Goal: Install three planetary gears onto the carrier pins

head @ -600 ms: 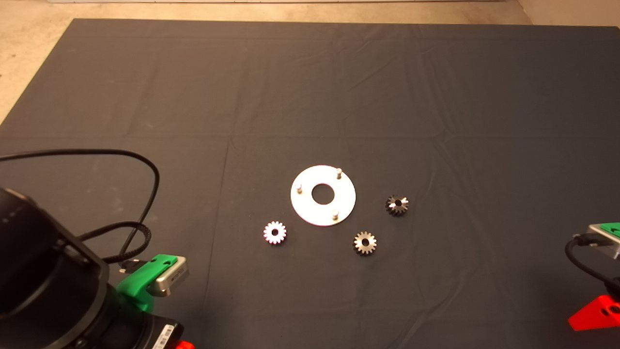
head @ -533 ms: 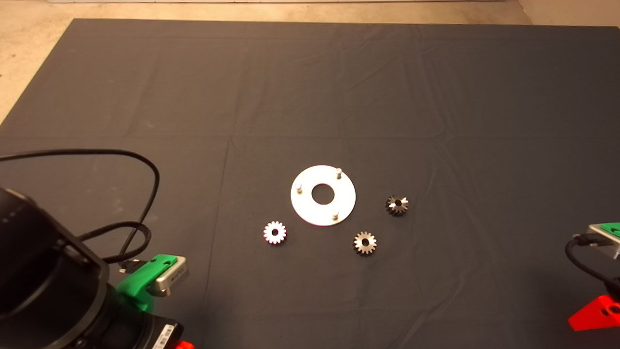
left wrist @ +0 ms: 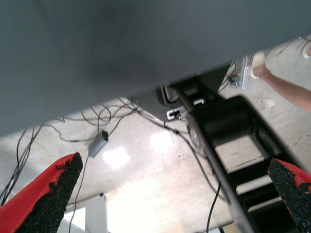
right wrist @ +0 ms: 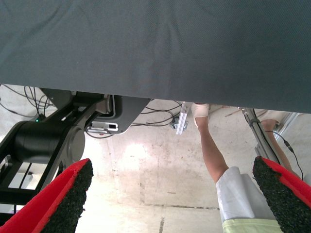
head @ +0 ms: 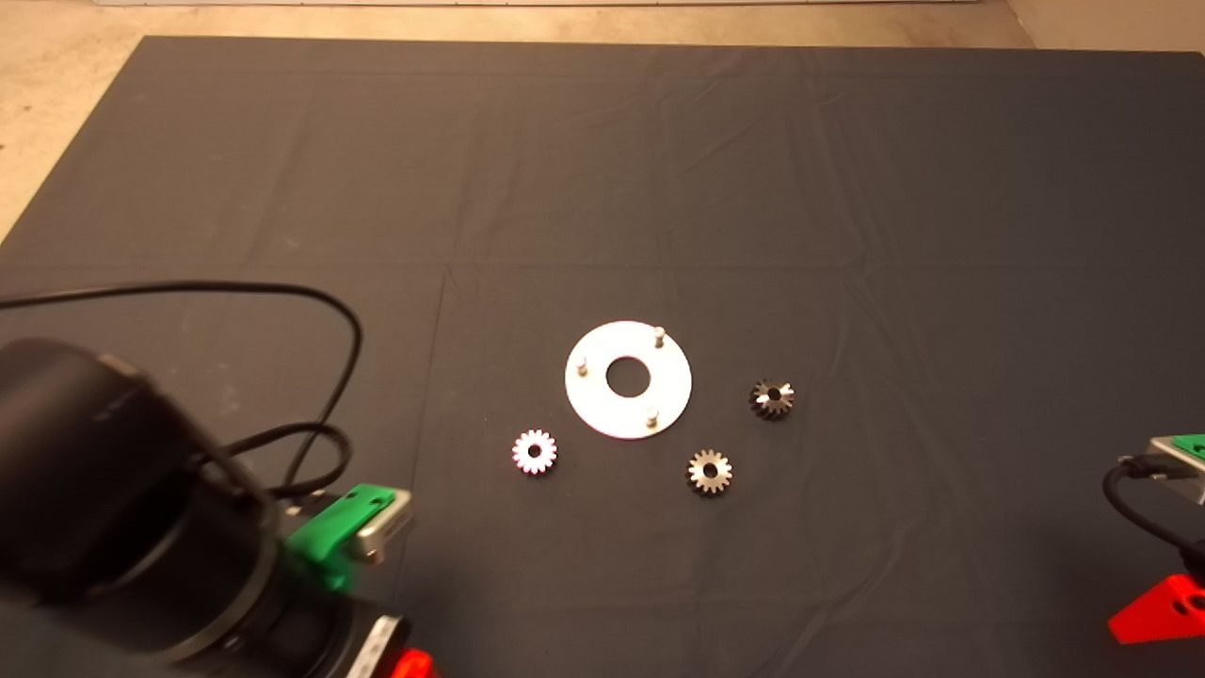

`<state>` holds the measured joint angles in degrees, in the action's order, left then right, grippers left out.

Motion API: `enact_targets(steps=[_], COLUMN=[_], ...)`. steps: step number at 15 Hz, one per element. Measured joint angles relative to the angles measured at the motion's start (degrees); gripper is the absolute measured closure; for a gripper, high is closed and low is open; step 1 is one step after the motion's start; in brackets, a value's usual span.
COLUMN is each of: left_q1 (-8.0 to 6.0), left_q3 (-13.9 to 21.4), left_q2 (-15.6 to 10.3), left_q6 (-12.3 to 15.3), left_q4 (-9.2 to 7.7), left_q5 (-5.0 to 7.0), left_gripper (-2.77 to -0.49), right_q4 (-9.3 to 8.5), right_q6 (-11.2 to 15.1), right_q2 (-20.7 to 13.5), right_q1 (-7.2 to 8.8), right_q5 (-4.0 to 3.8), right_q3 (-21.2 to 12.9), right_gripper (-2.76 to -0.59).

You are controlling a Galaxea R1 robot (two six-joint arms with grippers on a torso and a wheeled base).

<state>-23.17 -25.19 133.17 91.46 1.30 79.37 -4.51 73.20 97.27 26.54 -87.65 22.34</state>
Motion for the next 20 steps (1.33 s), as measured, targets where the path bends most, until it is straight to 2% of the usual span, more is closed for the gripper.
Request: enact_targets(steps=[2,3,5,6,7,8,10,12,14,17,18,20], left_q1=[0.18,0.83,3.40,4.92,5.90,6.25,6.21,6.18,6.21,6.21,6.18,6.21], left_q3=[-5.56,-7.86,-11.45,-12.90,-14.01,-14.94,-16.64,-16.98,-17.90,-20.60,-21.19,-21.72], left_q2=[6.56,8.68,11.02,11.70,12.45,13.32,14.63,14.77,14.77,15.13,15.92,17.99], left_q6=[0.72,0.94,1.31,1.46,1.59,1.68,1.70,1.70,1.74,3.45,3.45,3.47], left_q4=[1.31,2.72,5.23,5.78,6.17,7.02,8.04,10.30,10.75,11.66,12.48,13.53], left_q5=[0.04,0.06,0.11,0.17,0.43,0.64,0.50,0.50,0.52,0.58,1.04,3.72], left_gripper=[-2.77,-2.77,-2.77,-2.77,-2.77,-2.77,-2.77,-2.77,-2.77,-2.77,-2.77,-2.77], right_q4=[0.00,0.00,0.00,0.00,0.00,0.00,0.00,0.00,0.00,0.00,0.00,0.00], right_q6=[0.00,0.00,0.00,0.00,0.00,0.00,0.00,0.00,0.00,0.00,0.00,0.00], right_q2=[-0.11,-0.18,-0.66,-0.63,-0.61,-0.61,-0.63,-0.63,-0.61,-0.63,-0.64,-0.61], right_q1=[0.02,0.02,0.00,0.01,0.00,0.02,0.00,0.00,0.02,0.00,0.00,0.02], right_q5=[0.05,0.00,-0.11,-0.09,0.00,-0.02,-0.02,-0.20,0.00,-0.06,-0.05,-0.02], right_q3=[0.00,-0.02,-0.02,-0.02,-0.02,-0.02,-0.02,-0.02,-0.02,-0.02,-0.02,-0.02], right_gripper=[-2.44,-2.44,-2.44,-2.44,-2.44,-2.44,-2.44,-2.44,-2.44,-2.44,-2.44,-2.44])
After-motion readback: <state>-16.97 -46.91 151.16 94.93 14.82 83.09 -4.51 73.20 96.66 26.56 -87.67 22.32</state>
